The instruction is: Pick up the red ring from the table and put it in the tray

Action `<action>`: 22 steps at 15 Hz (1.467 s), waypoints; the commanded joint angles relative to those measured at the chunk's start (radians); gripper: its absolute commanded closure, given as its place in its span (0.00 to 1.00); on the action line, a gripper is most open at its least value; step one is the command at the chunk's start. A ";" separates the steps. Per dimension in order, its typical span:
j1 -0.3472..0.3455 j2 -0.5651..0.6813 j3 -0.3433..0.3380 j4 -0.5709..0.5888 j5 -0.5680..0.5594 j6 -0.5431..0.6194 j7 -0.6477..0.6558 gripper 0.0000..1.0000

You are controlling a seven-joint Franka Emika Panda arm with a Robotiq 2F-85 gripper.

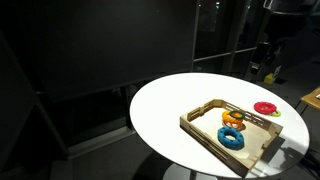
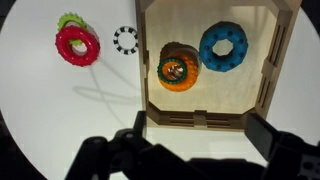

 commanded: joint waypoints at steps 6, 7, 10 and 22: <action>-0.069 0.129 -0.076 0.105 -0.089 -0.043 0.102 0.00; -0.077 0.140 -0.089 0.108 -0.096 -0.045 0.109 0.00; -0.094 0.167 -0.125 0.103 -0.109 -0.034 0.109 0.00; -0.117 0.238 -0.216 0.076 -0.134 0.007 0.083 0.00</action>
